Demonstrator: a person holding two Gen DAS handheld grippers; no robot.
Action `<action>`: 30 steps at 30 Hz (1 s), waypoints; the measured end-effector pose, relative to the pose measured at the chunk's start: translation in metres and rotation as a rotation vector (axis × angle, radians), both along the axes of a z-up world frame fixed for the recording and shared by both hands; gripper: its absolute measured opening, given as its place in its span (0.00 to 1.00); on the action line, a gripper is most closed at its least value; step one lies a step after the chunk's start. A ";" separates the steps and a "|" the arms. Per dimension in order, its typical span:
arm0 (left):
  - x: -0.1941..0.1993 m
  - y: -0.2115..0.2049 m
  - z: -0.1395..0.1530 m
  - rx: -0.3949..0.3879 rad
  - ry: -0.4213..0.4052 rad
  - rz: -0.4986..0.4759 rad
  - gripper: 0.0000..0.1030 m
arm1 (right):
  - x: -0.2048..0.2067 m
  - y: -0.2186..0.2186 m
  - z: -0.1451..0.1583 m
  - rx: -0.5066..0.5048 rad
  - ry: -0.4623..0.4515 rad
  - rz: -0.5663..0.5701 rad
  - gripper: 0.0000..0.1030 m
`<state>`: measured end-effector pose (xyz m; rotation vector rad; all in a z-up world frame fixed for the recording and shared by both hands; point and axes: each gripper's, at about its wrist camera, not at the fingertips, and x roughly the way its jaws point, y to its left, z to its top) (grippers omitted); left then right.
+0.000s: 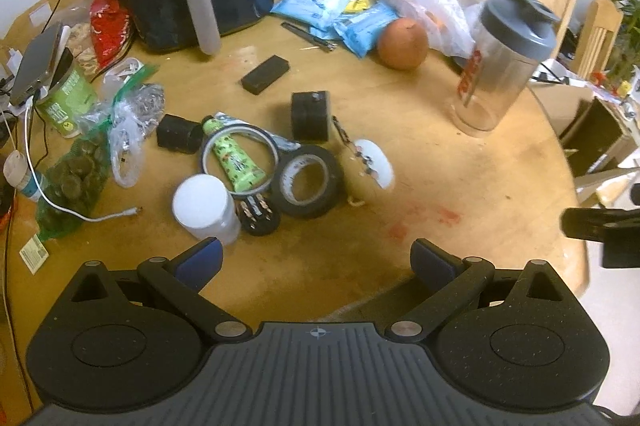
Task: Organize objects
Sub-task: 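Reach down and grasp the white round jar with the left tool, then lift the white jar with the left tool while the right tool reaches toward the yellow dog-face pouch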
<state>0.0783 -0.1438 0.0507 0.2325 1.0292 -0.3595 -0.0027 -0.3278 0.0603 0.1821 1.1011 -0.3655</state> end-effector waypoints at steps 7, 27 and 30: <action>0.033 0.014 -0.014 0.041 -0.028 0.046 0.99 | 0.011 -0.007 0.004 -0.008 -0.002 -0.004 1.00; 0.099 0.058 -0.080 0.043 0.091 0.104 0.52 | 0.020 -0.034 0.015 -0.047 0.017 -0.125 1.00; 0.098 0.058 -0.079 0.045 0.095 0.103 0.51 | 0.019 -0.035 0.014 -0.047 0.016 -0.127 1.00</action>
